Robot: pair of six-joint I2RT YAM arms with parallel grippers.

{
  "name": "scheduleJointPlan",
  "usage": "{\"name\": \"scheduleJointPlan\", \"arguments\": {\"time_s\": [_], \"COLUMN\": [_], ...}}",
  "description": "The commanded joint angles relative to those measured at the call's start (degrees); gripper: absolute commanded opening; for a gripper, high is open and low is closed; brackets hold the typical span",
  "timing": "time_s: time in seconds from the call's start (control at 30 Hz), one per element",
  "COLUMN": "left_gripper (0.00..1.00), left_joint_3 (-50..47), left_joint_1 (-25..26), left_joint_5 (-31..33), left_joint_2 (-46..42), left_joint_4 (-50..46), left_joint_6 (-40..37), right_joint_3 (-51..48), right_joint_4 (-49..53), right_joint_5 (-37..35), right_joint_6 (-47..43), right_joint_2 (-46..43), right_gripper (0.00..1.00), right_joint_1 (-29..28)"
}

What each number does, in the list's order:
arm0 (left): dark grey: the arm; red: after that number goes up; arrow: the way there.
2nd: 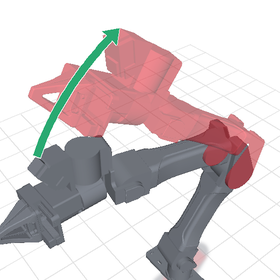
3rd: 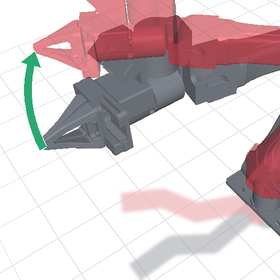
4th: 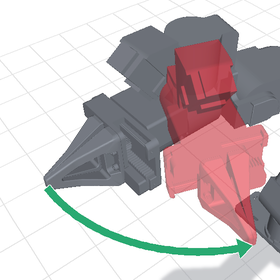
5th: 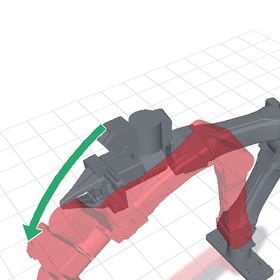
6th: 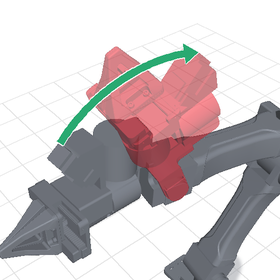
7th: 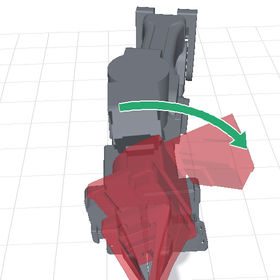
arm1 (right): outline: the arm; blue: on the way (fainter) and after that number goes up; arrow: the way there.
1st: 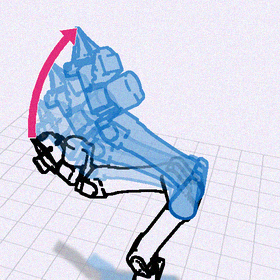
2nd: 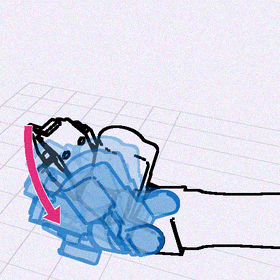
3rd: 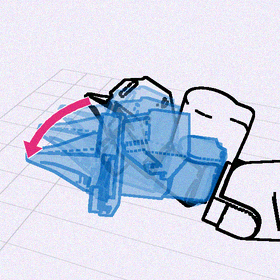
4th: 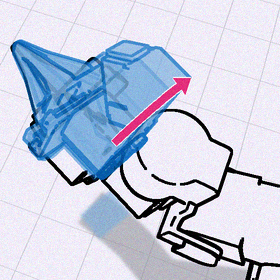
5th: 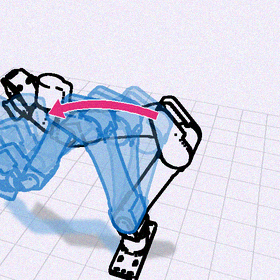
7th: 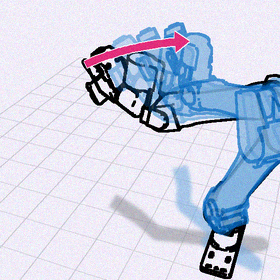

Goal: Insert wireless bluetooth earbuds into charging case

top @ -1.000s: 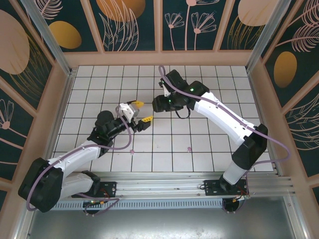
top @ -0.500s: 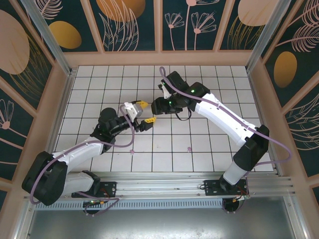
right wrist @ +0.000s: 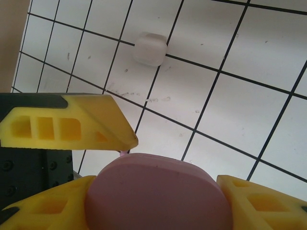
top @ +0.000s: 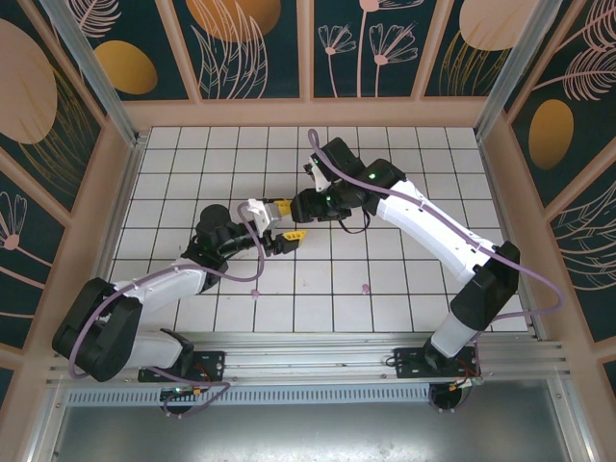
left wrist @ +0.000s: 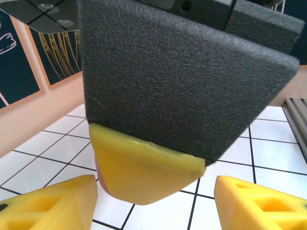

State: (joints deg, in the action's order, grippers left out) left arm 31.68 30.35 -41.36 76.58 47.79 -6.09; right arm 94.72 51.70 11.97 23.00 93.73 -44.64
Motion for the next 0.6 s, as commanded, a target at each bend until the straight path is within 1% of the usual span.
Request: {"name": "scheduleJointPlan", "arguments": {"time_s": [0.0,0.13,0.33,0.47,0.57], "left_gripper": [0.60,0.53,0.50,0.46,0.44], "left_joint_3": [1.88,2.45,3.03,3.80,4.07], "left_joint_1": [0.24,0.23,0.22,0.24,0.24], "left_joint_5": [-2.62,-2.85,-3.59,-4.33,-4.61], "left_joint_2": [0.55,0.99,1.90,2.75,3.10], "left_joint_4": [3.22,3.38,4.59,5.11,5.08], "left_joint_6": [1.27,2.02,3.43,4.31,4.58], "right_joint_3": [0.73,0.71,0.56,0.58,0.47], "right_joint_4": [1.12,0.90,0.34,0.09,-0.24], "right_joint_5": [0.78,1.04,1.47,2.00,2.43], "right_joint_6": [-0.37,-0.51,-0.68,-0.76,-0.77], "right_joint_2": [-1.45,-1.58,-1.81,-1.90,-2.14], "right_gripper": [0.45,0.44,0.45,0.45,0.45], "right_joint_1": [-0.45,-0.62,-0.71,-0.80,-0.96]}}
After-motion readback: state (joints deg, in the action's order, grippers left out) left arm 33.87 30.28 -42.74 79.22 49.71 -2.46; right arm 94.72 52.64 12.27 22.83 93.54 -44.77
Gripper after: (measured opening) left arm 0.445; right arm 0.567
